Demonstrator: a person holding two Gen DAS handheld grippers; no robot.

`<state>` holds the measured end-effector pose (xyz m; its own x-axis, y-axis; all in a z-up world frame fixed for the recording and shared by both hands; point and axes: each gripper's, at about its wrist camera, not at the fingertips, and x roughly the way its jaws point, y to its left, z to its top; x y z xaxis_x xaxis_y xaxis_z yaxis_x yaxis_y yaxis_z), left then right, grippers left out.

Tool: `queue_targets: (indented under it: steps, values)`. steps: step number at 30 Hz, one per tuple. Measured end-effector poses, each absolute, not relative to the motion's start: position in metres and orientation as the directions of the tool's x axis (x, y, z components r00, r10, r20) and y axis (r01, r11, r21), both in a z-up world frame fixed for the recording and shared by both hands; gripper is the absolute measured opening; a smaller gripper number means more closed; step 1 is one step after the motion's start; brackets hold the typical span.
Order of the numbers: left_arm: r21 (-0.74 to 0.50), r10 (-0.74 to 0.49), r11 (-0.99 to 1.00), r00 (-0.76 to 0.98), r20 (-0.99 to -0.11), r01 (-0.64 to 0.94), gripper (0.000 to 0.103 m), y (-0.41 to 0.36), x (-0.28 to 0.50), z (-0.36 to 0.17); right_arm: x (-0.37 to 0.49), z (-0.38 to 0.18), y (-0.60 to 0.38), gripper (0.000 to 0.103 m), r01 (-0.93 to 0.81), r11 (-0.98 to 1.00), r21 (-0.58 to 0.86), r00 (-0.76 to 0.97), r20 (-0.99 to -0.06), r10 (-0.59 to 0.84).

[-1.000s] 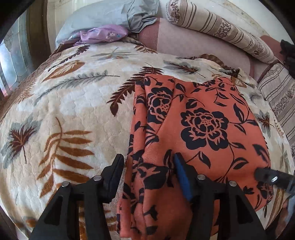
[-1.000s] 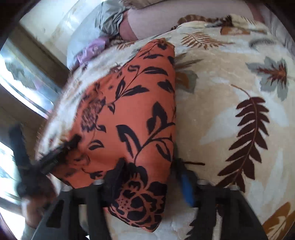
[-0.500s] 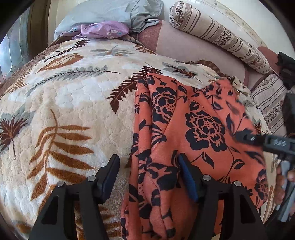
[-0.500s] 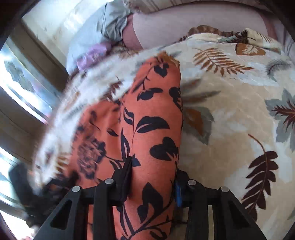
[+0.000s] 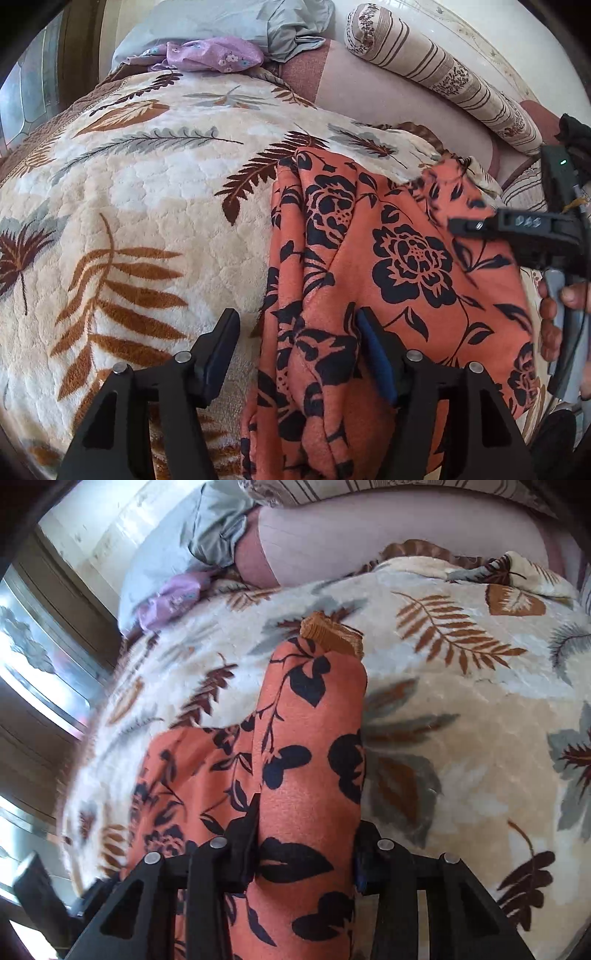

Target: Fold small clothes

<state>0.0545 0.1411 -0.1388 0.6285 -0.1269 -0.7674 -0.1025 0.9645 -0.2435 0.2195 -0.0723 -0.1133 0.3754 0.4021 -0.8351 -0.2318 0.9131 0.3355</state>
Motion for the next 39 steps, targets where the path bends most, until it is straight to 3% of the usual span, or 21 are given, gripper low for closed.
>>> queue_targets:
  steps: [2, 5, 11, 15, 17, 21, 25, 28, 35, 38, 39]
  values:
    - [-0.237, -0.123, 0.967, 0.632, -0.765, -0.098, 0.068, 0.14, 0.054, -0.138, 0.228, -0.125, -0.081, 0.056, -0.169, 0.914, 0.368, 0.349, -0.845, 0.405]
    - [-0.242, -0.127, 0.965, 0.632, -0.765, -0.099, 0.068, 0.141, 0.053, -0.139, 0.216, -0.111, -0.084, 0.062, -0.176, 0.908, 0.379, 0.383, -0.824, 0.418]
    - [-0.23, -0.116, 0.968, 0.635, -0.763, -0.099, 0.068, 0.14, 0.052, -0.138, 0.156, -0.066, -0.096, 0.063, -0.257, 0.893, 0.369, 0.476, -0.756, 0.449]
    - [-0.227, -0.114, 0.969, 0.636, -0.763, -0.099, 0.068, 0.14, 0.052, -0.138, 0.136, -0.086, -0.092, 0.067, -0.305, 0.859, 0.412, 0.397, -0.765, 0.508]
    - [-0.227, -0.118, 0.97, 0.639, -0.761, -0.092, 0.068, 0.14, 0.051, -0.138, 0.14, -0.107, -0.086, 0.06, -0.297, 0.896, 0.331, 0.366, -0.827, 0.427]
    - [-0.205, -0.1, 0.974, 0.645, -0.758, -0.091, 0.068, 0.138, 0.05, -0.137, 0.127, -0.084, -0.088, 0.056, -0.305, 0.895, 0.325, 0.416, -0.8, 0.433]
    - [-0.208, -0.101, 0.974, 0.644, -0.759, -0.093, 0.068, 0.138, 0.05, -0.137, 0.107, -0.076, -0.086, 0.075, -0.353, 0.859, 0.37, 0.418, -0.76, 0.499]
    - [-0.231, -0.119, 0.969, 0.648, -0.752, -0.09, 0.068, 0.14, 0.05, -0.137, 0.109, -0.111, -0.082, 0.076, -0.346, 0.87, 0.35, 0.34, -0.818, 0.464]
    - [-0.175, -0.068, 0.981, 0.683, -0.727, -0.089, 0.068, 0.135, 0.039, -0.134, 0.084, -0.078, -0.112, 0.075, -0.306, 0.833, 0.461, 0.422, -0.719, 0.553]
    - [-0.165, -0.058, 0.982, 0.683, -0.728, -0.092, 0.068, 0.134, 0.037, -0.133, 0.078, -0.118, -0.106, 0.076, -0.307, 0.824, 0.476, 0.273, -0.786, 0.555]
    - [-0.162, -0.055, 0.982, 0.681, -0.73, -0.094, 0.068, 0.134, 0.035, -0.132, 0.073, -0.118, -0.105, 0.076, -0.333, 0.832, 0.443, 0.301, -0.787, 0.539]
